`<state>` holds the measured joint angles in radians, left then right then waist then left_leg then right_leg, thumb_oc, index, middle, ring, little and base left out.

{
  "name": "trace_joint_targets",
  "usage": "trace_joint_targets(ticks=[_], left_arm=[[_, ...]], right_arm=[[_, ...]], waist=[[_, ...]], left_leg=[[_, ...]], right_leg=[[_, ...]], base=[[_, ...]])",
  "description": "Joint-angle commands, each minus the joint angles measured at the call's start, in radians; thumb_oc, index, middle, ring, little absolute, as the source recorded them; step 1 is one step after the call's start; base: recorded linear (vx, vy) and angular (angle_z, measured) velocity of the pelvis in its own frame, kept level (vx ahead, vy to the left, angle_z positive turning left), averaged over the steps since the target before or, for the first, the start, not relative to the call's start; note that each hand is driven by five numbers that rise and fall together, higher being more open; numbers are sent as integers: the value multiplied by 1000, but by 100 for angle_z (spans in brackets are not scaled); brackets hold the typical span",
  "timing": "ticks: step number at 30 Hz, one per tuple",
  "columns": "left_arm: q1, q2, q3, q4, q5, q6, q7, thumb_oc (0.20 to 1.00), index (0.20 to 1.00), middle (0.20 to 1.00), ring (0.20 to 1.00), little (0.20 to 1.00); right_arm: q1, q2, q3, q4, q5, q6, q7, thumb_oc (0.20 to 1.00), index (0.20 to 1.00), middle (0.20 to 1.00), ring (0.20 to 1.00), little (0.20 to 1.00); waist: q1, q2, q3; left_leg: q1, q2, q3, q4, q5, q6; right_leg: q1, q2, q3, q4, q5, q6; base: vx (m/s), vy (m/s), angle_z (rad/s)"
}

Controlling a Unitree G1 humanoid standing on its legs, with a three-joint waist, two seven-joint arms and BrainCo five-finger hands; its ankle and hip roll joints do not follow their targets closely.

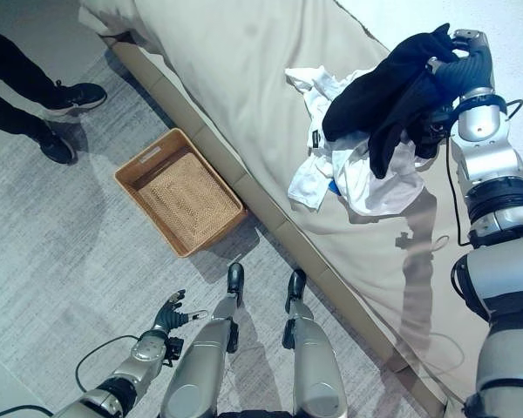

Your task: Pick up clothes into the bucket

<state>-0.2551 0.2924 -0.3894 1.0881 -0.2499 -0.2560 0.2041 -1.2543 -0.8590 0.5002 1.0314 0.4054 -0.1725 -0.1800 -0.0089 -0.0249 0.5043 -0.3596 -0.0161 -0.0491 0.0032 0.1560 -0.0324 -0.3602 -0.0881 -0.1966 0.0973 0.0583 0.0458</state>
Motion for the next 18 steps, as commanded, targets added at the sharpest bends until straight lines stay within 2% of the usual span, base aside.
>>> trace_joint_targets(ticks=[1, 6, 9, 15, 16, 17, 18], left_arm=[[11, -19, -1, 46, 16, -5, 9, 1000, 1000, 1000, 1000, 1000], [8, -10, 20, -6, 8, -18, 30, 1000, 1000, 1000, 1000, 1000], [15, 31, 14, -191, 22, -42, 39, 1000, 1000, 1000, 1000, 1000], [20, 193, 77, -649, 0, -71, 25, 1000, 1000, 1000, 1000, 1000], [2, 257, 122, -763, 7, -71, 29, 1000, 1000, 1000, 1000, 1000], [3, 259, 123, -766, 7, -70, 28, 1000, 1000, 1000, 1000, 1000], [-43, 305, 147, -821, 11, -73, 34, 1000, 1000, 1000, 1000, 1000]], right_arm=[[-52, 13, -4, 10, 22, -59, -52, 200, 200, 200, 200, 200], [-34, 0, -78, -155, -7, -92, -160, 200, 200, 200, 200, 200], [8, -40, -116, -324, -55, -101, -205, 200, 200, 200, 200, 200], [70, -114, -133, -481, -149, -82, -214, 200, 200, 200, 200, 200], [90, -129, -127, -528, -175, -69, -196, 200, 200, 200, 200, 200], [91, -129, -129, -530, -176, -68, -196, 200, 200, 200, 200, 200], [102, -128, -127, -563, -186, -63, -187, 200, 200, 200, 200, 200]], waist=[[5, -53, -58], [-2, -56, -73], [-10, -60, -101], [-18, -61, -179], [-21, -59, -206], [-22, -60, -206], [-26, -57, -225]], left_leg=[[27, -2, 20, 62, -95, -9], [50, 3, 19, 59, -104, -13], [74, 4, 20, 64, -119, -12], [144, 5, 36, 59, -138, -11], [174, 8, 45, 58, -152, -10], [172, 7, 45, 56, -147, -10], [191, 10, 50, 54, -156, -12]], right_leg=[[17, -64, 19, -3, 26, 83], [38, -58, 19, -4, 16, 83], [70, -58, 17, -5, 8, 83], [146, -52, 16, -33, 7, 86], [173, -46, 19, -41, -2, 86], [171, -47, 19, -43, 3, 86], [187, -41, 21, -45, -5, 87]], base=[[0, 0, 0], [16, -11, -1], [52, -23, -1], [59, -4, 0], [84, 15, -10], [102, -3, -20], [87, -10, -19]])
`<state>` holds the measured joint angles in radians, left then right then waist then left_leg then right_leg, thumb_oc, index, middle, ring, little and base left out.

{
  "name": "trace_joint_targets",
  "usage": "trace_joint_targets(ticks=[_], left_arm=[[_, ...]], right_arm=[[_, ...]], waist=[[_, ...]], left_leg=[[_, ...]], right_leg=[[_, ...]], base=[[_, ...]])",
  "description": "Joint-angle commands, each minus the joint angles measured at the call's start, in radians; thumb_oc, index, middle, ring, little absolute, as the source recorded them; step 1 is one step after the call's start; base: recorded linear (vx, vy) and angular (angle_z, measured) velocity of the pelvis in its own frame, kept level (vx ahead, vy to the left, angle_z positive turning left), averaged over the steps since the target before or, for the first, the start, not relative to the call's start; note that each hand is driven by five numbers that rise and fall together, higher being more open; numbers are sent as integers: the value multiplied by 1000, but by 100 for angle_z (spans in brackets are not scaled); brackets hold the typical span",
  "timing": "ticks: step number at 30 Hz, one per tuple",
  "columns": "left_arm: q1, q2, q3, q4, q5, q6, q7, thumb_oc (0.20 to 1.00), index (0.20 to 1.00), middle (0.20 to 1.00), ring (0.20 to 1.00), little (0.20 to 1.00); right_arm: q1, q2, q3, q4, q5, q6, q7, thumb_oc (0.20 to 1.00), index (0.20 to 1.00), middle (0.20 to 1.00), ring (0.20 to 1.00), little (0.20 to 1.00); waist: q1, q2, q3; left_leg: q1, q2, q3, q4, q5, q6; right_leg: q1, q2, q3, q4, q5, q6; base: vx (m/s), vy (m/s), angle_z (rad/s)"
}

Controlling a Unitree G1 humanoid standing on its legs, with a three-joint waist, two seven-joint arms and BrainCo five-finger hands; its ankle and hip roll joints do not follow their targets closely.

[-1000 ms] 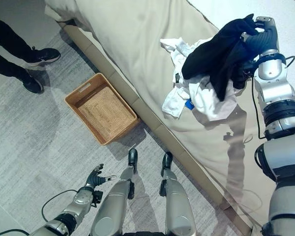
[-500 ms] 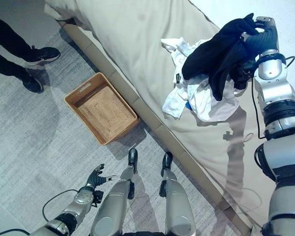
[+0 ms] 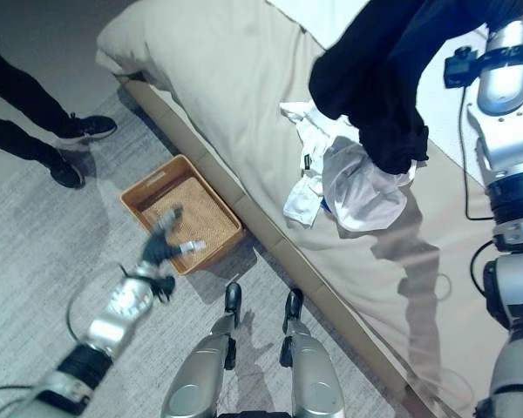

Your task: Pick up clothes into the bucket

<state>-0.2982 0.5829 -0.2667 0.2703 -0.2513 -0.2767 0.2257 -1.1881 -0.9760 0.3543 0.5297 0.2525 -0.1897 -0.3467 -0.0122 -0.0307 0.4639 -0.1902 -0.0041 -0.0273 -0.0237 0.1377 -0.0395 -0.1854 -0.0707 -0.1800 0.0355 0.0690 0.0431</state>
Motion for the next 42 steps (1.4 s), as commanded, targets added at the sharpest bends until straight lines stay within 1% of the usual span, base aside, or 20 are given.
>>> trace_joint_targets(ticks=[1, 2, 5, 6, 9, 10, 11, 15, 16, 18, 25, 26, 27, 28, 30, 31, 38, 39, 40, 42], left_arm=[[-29, 57, 48, -75, 6, -51, 4, 1000, 1000, 1000, 1000, 1000], [-27, 59, 48, -78, 5, -49, 3, 1000, 1000, 1000, 1000, 1000], [-131, 127, 49, -196, -11, -51, -5, 1000, 1000, 1000, 1000, 1000], [-158, 134, 40, -211, -12, -50, -7, 1000, 1000, 1000, 1000, 1000], [-254, 152, -5, -265, -11, -45, -24, 1000, 1000, 1000, 1000, 1000], [-312, 156, -40, -288, -21, -40, -37, 1000, 1000, 1000, 1000, 1000], [-316, 155, -46, -285, -22, -40, -37, 1000, 1000, 1000, 1000, 1000], [-440, 142, -145, -262, -49, -23, -69, 1000, 1000, 1000, 1000, 1000], [-494, 144, -197, -235, -38, -7, -82, 1000, 1000, 1000, 1000, 1000], [-519, 141, -217, -214, -45, -7, -87, 1000, 1000, 1000, 1000, 1000], [-650, 59, -380, -48, -91, 36, -145, 1000, 1000, 1000, 1000, 1000], [-651, 59, -380, -48, -91, 36, -145, 1000, 1000, 1000, 1000, 1000], [-680, 21, -414, 17, -123, 51, -157, 1000, 1000, 1000, 1000, 1000], [-682, 19, -417, 20, -124, 49, -157, 1000, 1000, 1000, 1000, 1000], [-697, -32, -437, 93, -138, 63, -168, 1000, 1000, 1000, 1000, 1000], [-698, -33, -438, 95, -138, 62, -168, 1000, 1000, 1000, 1000, 1000], [-668, -155, -438, 200, -158, 86, -169, 1000, 1000, 1000, 1000, 1000], [-665, -172, -441, 202, -190, 88, -176, 1000, 1000, 1000, 1000, 1000], [-666, -172, -441, 202, -191, 88, -176, 1000, 1000, 1000, 1000, 1000], [-668, -183, -454, 191, -243, 89, -193, 1000, 1000, 1000, 1000, 1000]], right_arm=[[79, -16, 12, -108, -41, -33, 8, 200, 200, 200, 200, 200], [85, -16, 7, -111, -42, -31, 9, 200, 200, 200, 200, 200], [147, -14, 3, -176, -33, -18, 56, 200, 200, 200, 200, 200], [171, -19, -4, -198, -26, -14, 75, 200, 200, 200, 200, 200], [229, -30, -6, -256, -1, -5, 131, 200, 200, 200, 200, 200], [272, -37, -13, -291, 15, 2, 163, 200, 200, 200, 200, 200], [279, -39, -20, -294, 15, 3, 164, 200, 200, 200, 200, 200], [340, -51, -18, -356, 67, 15, 220, 200, 200, 200, 200, 200], [338, -41, 0, -378, 91, 10, 241, 200, 200, 200, 200, 200], [368, -45, -16, -406, 116, 13, 261, 200, 200, 200, 200, 200], [369, -39, 31, -546, 179, 13, 327, 200, 200, 200, 200, 200], [369, -39, 30, -546, 179, 13, 327, 200, 200, 200, 200, 200], [367, -18, 28, -595, 181, 1, 322, 200, 200, 200, 200, 200], [371, -19, 24, -597, 180, 3, 322, 200, 200, 200, 200, 200], [383, 15, 0, -665, 184, -15, 324, 200, 200, 200, 200, 200], [385, 15, -2, -666, 184, -14, 324, 200, 200, 200, 200, 200], [391, 107, -22, -766, 181, -39, 324, 200, 200, 200, 200, 200], [389, 121, -16, -777, 196, -41, 330, 200, 200, 200, 200, 200], [389, 121, -16, -778, 196, -41, 330, 200, 200, 200, 200, 200], [389, 128, -4, -790, 216, -42, 341, 200, 200, 200, 200, 200]], waist=[[-29, -51, -216], [-28, -53, -216], [-36, -50, -257], [-39, -52, -274], [-50, -53, -318], [-55, -51, -343], [-52, -53, -341], [-62, -49, -381], [-68, -45, -392], [-66, -44, -401], [-81, -33, -428], [-81, -33, -428], [-89, -26, -432], [-87, -27, -431], [-97, -20, -431], [-96, -20, -431], [-103, -15, -425], [-104, -15, -424], [-104, -15, -424], [-107, -15, -421]], left_leg=[[45, -5, 33, 71, -137, -3], [47, -4, 33, 70, -138, -3], [95, 1, 42, 56, -150, -5], [104, 1, 43, 50, -146, -5], [139, 7, 51, 37, -151, -6], [159, 9, 54, 28, -152, -8], [162, 9, 53, 26, -152, -8], [199, 13, 61, 6, -150, -12], [207, 15, 63, 6, -151, -12], [220, 15, 68, 1, -153, -12], [262, 19, 74, -4, -158, -12], [263, 19, 74, -4, -158, -12], [269, 18, 77, -3, -160, -11], [270, 18, 77, -4, -160, -11], [276, 18, 76, -1, -163, -8], [277, 18, 76, -1, -163, -8], [281, 17, 75, 4, -166, -2], [282, 17, 74, 3, -165, -2], [282, 17, 74, 3, -165, -2], [281, 16, 74, 2, -163, -2]], right_leg=[[34, -56, 4, 5, -15, 90], [37, -55, 4, 4, -15, 91], [80, -48, 5, -3, -30, 91], [87, -48, 4, -8, -28, 90], [123, -43, 4, -20, -35, 91], [143, -41, 3, -26, -39, 92], [145, -41, 3, -28, -39, 92], [182, -36, -2, -40, -42, 94], [189, -36, -2, -40, -44, 96], [204, -35, -2, -44, -46, 95], [245, -35, 3, -51, -51, 95], [245, -35, 3, -51, -51, 95], [252, -35, 6, -53, -52, 96], [253, -35, 6, -53, -52, 96], [257, -35, 9, -53, -51, 96], [257, -35, 9, -53, -51, 96], [262, -35, 14, -53, -53, 95], [262, -35, 13, -52, -53, 94], [262, -35, 12, -52, -53, 94], [261, -36, 12, -52, -52, 95]], base=[[101, -13, -18], [78, -12, -11], [81, -16, -7], [85, -22, 0], [94, -29, -1], [73, -21, -4], [59, -24, -2], [41, -9, -3], [25, -3, -5], [40, 1, -2], [24, 4, -7], [7, 13, -8], [2, 8, -8], [1, 11, -7], [2, 5, -2], [0, 0, 0], [0, 1, -1], [0, 0, 0], [0, 0, 0], [0, 0, 0]])
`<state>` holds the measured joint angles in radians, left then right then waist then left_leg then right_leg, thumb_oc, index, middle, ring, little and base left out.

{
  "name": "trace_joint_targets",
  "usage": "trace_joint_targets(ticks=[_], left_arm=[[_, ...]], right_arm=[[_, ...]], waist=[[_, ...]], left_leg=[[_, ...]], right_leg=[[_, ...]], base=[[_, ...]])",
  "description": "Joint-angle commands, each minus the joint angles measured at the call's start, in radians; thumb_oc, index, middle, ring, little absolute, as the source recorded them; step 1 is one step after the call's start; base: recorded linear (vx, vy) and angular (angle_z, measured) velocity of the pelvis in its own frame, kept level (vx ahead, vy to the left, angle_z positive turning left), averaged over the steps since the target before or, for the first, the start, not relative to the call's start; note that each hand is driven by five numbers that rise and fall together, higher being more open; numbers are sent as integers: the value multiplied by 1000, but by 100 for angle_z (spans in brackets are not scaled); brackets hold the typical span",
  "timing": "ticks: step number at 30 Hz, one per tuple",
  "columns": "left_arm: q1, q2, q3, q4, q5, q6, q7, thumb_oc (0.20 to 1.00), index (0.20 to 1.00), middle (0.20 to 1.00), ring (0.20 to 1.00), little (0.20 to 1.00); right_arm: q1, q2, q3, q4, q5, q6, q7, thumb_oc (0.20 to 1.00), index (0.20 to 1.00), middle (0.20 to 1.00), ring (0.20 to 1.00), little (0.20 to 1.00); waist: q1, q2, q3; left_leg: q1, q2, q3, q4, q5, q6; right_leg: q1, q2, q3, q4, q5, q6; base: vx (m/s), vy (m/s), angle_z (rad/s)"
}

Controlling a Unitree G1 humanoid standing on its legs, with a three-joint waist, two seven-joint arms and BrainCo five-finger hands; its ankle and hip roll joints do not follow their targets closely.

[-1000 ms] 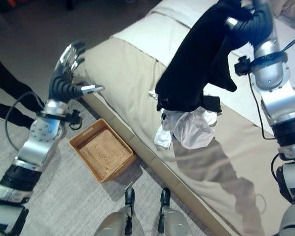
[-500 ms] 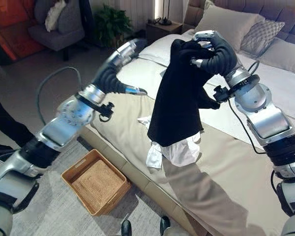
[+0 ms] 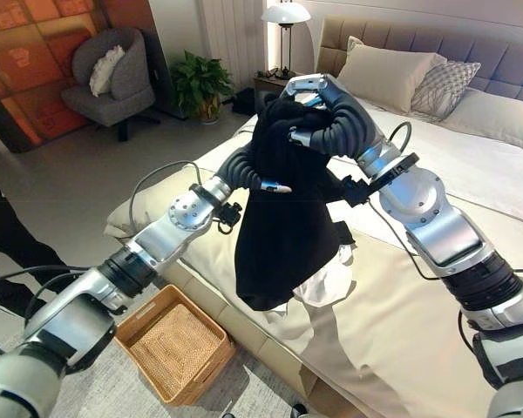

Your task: Pick up clothes into the bucket

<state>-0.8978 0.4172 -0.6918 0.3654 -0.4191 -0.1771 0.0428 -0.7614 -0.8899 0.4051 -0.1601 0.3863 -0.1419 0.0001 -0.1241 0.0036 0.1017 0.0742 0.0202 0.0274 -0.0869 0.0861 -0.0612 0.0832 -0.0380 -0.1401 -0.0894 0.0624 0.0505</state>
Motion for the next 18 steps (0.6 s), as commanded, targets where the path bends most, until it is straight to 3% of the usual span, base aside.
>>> trace_joint_targets(ticks=[1, 11, 12, 13, 14, 17, 18], left_arm=[[-74, -18, -38, 88, -107, -10, -22, 1000, 1000, 1000, 1000, 1000], [-131, -8, -150, 43, -228, 27, -100, 1000, 1000, 1000, 1000, 1000], [-126, -15, -149, 46, -243, 28, -105, 561, 561, 561, 561, 561], [-121, -18, -147, 46, -261, 30, -110, 256, 256, 256, 256, 256], [-116, -19, -142, 45, -277, 29, -112, 200, 200, 200, 200, 200], [-80, -19, -121, 25, -357, 28, -123, 200, 200, 200, 200, 200], [-66, -15, -113, 18, -374, 29, -125, 200, 200, 200, 200, 200]], right_arm=[[-38, 43, -51, -106, 92, -91, -2, 200, 200, 200, 200, 200], [-26, 74, -21, -134, 161, -88, 25, 200, 200, 200, 200, 200], [-22, 81, -21, -134, 164, -89, 26, 200, 200, 200, 200, 200], [-23, 85, -20, -136, 162, -89, 27, 200, 200, 200, 200, 200], [-23, 87, -21, -136, 162, -90, 25, 200, 200, 200, 200, 200], [-11, 99, -29, -131, 157, -94, 18, 200, 200, 200, 200, 200], [-3, 104, -33, -128, 154, -94, 14, 388, 388, 388, 388, 388]], waist=[[4, -49, -58], [1, -47, -48], [1, -48, -48], [0, -48, -47], [0, -48, -47], [-1, -48, -45], [0, -48, -45]], left_leg=[[17, -8, 18, 66, -111, 19], [7, -11, 14, 70, -108, 22], [7, -11, 13, 69, -107, 22], [7, -12, 12, 68, -107, 23], [6, -12, 12, 67, -106, 23], [6, -13, 13, 65, -104, 23], [6, -14, 13, 64, -104, 24]], right_leg=[[-7, -70, -28, 73, -44, 87], [-15, -72, -25, 72, -34, 91], [-15, -73, -25, 72, -33, 91], [-16, -73, -25, 71, -33, 91], [-16, -73, -25, 71, -33, 91], [-16, -74, -24, 69, -32, 91], [-16, -75, -24, 68, -31, 91]], base=[[0, 0, 0], [0, 0, 0], [0, 0, 0], [0, 0, 0], [0, 0, 0], [0, 0, 0], [0, 0, 0]])
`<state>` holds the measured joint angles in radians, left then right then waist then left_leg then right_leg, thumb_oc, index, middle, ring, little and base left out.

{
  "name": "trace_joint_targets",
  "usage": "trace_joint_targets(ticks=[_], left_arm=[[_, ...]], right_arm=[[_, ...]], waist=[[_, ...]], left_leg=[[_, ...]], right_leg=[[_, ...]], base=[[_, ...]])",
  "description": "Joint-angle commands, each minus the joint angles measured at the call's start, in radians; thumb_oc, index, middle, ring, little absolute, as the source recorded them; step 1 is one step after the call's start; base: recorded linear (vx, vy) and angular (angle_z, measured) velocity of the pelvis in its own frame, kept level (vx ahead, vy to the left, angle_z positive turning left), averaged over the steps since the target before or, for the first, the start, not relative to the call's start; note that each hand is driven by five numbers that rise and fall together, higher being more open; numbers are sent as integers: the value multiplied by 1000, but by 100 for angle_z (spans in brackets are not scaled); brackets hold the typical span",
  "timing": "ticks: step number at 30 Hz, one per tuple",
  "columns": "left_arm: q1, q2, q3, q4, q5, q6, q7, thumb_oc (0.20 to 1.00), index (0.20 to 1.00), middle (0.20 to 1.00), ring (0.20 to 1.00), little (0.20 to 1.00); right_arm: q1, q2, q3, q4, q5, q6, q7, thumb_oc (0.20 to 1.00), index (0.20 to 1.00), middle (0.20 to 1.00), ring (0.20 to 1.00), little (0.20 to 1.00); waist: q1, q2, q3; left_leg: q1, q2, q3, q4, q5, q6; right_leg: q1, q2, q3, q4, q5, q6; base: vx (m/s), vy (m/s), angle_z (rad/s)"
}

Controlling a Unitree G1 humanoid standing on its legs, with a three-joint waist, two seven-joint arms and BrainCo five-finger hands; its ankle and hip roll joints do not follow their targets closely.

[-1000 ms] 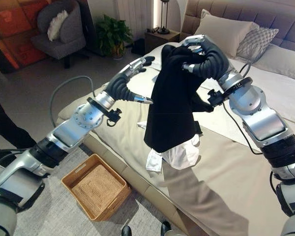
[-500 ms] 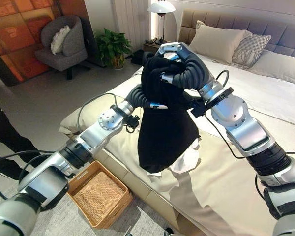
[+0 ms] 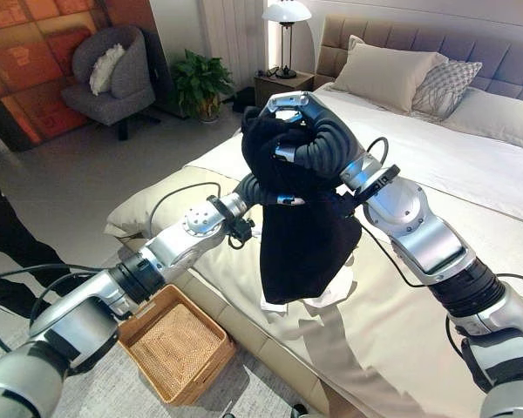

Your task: Pick up clothes into the bucket

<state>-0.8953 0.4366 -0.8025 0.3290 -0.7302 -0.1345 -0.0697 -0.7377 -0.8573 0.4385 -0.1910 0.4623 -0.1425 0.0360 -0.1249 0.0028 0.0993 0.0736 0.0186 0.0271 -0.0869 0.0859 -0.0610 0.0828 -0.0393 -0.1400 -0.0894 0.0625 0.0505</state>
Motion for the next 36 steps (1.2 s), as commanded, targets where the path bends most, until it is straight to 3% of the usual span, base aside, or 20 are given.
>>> trace_joint_targets(ticks=[1, 2, 8, 9, 11, 12, 13, 14, 18, 19, 23, 27, 29, 30, 32, 33, 36], left_arm=[[-52, -29, 11, 46, -81, -14, -12, 200, 200, 200, 200, 200], [-31, -19, 28, 35, -101, -15, -11, 200, 200, 200, 200, 200], [190, 21, 240, -49, -264, -23, 14, 200, 200, 200, 200, 200], [295, 25, 354, -63, -297, -32, 36, 200, 200, 200, 200, 200], [338, 24, 390, -73, -295, -35, 43, 200, 200, 200, 200, 200], [423, 48, 496, -95, -283, -49, 53, 200, 200, 200, 200, 200], [427, 49, 497, -97, -283, -48, 54, 200, 200, 200, 200, 200], [485, 72, 581, -99, -260, -62, 64, 200, 200, 200, 200, 200], [521, 105, 660, -109, -229, -74, 74, 200, 200, 200, 200, 200], [559, 138, 747, -127, -192, -93, 89, 200, 200, 200, 200, 200], [557, 225, 871, -122, -88, -146, 131, 200, 200, 200, 200, 200], [563, 319, 952, -158, 79, -208, 198, 200, 200, 200, 200, 200], [561, 325, 959, -158, 91, -218, 205, 200, 200, 200, 200, 200], [550, 338, 974, -166, 97, -239, 216, 200, 200, 200, 200, 200], [545, 338, 974, -163, 96, -242, 217, 200, 200, 200, 200, 200], [537, 350, 985, -162, 125, -254, 239, 200, 200, 200, 200, 200], [525, 371, 979, -138, 145, -259, 254, 200, 200, 200, 200, 200]], right_arm=[[-20, 76, -72, -95, 73, -95, -25, 900, 900, 900, 900, 900], [-10, 80, -80, -92, 63, -95, -31, 1000, 1000, 1000, 1000, 1000], [112, 113, -155, -74, 63, -94, -47, 1000, 1000, 1000, 1000, 1000], [190, 132, -205, -50, 84, -91, -56, 1000, 1000, 1000, 1000, 1000], [232, 155, -224, -40, 96, -89, -59, 1000, 1000, 1000, 1000, 1000], [329, 194, -271, -9, 147, -79, -48, 1000, 1000, 1000, 1000, 1000], [332, 194, -272, -11, 148, -78, -47, 1000, 1000, 1000, 1000, 1000], [420, 232, -309, 23, 184, -65, -36, 1000, 1000, 1000, 1000, 1000], [507, 272, -352, 55, 209, -52, -18, 1000, 1000, 1000, 1000, 1000], [603, 326, -408, 105, 209, -45, -23, 1000, 1000, 1000, 1000, 1000], [759, 432, -473, 263, 170, -38, -26, 1000, 1000, 1000, 1000, 1000], [854, 521, -498, 545, 19, -41, -53, 1000, 1000, 1000, 1000, 1000], [854, 523, -492, 610, -11, -43, -55, 1000, 1000, 1000, 1000, 1000], [861, 519, -474, 797, -87, -32, -74, 1000, 1000, 1000, 1000, 1000], [853, 513, -467, 840, -115, -29, -77, 1000, 1000, 1000, 1000, 1000], [866, 506, -442, 977, -188, -14, -84, 1000, 1000, 1000, 1000, 1000], [862, 495, -427, 1040, -221, -15, -91, 1000, 1000, 1000, 1000, 1000]], waist=[[1, -48, -42], [2, -48, -42], [15, -56, -36], [22, -58, -34], [24, -59, -35], [30, -59, -32], [30, -60, -34], [35, -58, -33], [36, -53, -32], [36, -47, -25], [35, -36, -10], [43, -32, 31], [41, -32, 36], [43, -31, 66], [43, -30, 75], [47, -30, 98], [45, -30, 110]], left_leg=[[7, -12, 14, 64, -104, 23], [7, -12, 14, 64, -104, 24], [1, -15, 13, 64, -105, 28], [1, -16, 13, 64, -108, 29], [1, -16, 13, 64, -109, 30], [0, -17, 14, 64, -110, 31], [0, -17, 14, 64, -110, 31], [-1, -18, 13, 65, -111, 31], [-1, -20, 13, 65, -114, 32], [-4, -22, 11, 67, -116, 32], [-21, -27, 3, 73, -118, 33], [-75, -38, -21, 97, -115, 35], [-86, -40, -28, 101, -114, 36], [-110, -44, -41, 104, -107, 36], [-123, -45, -46, 107, -104, 36], [-140, -47, -54, 109, -97, 35], [-159, -51, -62, 110, -92, 34]], right_leg=[[-16, -75, -25, 67, -29, 91], [-17, -75, -25, 68, -29, 90], [-22, -78, -25, 65, -29, 89], [-22, -78, -23, 64, -30, 88], [-21, -78, -22, 63, -31, 88], [-21, -80, -22, 61, -32, 87], [-20, -80, -22, 61, -32, 87], [-20, -80, -24, 60, -33, 87], [-20, -80, -24, 61, -35, 86], [-24, -81, -25, 63, -36, 85], [-35, -85, -34, 72, -40, 84], [-75, -94, -53, 103, -44, 83], [-86, -96, -58, 111, -47, 83], [-111, -101, -66, 129, -47, 83], [-125, -103, -71, 138, -49, 83], [-142, -106, -81, 147, -49, 82], [-159, -109, -88, 152, -47, 83]], base=[[0, 0, 0], [0, 0, 0], [1, 0, -1], [6, 1, -4], [3, 0, -2], [0, 0, 0], [0, 0, 0], [0, 0, 0], [0, 0, 0], [0, 0, 0], [-3, 28, 4], [-57, 22, 12], [-80, 33, 18], [-101, 39, 15], [-102, 26, 15], [-103, 22, 18], [-42, 17, 17]])
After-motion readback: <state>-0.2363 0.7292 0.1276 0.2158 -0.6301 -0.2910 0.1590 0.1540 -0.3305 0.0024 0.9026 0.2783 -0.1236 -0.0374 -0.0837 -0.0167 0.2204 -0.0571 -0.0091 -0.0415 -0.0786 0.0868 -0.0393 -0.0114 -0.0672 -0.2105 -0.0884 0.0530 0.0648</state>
